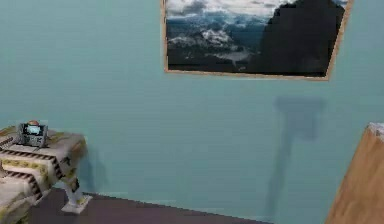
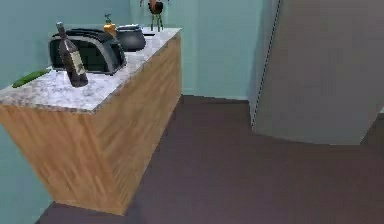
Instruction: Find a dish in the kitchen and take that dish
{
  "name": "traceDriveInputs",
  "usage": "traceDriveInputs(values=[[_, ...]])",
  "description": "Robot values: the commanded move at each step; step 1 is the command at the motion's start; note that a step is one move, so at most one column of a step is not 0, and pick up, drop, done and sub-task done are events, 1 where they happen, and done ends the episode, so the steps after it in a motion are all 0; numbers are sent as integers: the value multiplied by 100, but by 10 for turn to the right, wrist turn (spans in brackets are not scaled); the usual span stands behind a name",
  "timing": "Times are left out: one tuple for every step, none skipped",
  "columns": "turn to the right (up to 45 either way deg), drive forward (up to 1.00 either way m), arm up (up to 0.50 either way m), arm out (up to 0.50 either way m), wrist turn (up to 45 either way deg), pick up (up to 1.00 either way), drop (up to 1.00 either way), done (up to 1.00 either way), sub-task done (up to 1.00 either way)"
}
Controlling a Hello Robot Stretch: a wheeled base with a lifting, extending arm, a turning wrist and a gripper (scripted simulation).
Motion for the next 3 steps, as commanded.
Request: traceDriveInputs(values=[[300,0,0,0,0,0,0,0,0],[0,5,0,0,0,0,0,0,0],[450,0,0,0,0,0,0,0,0]])
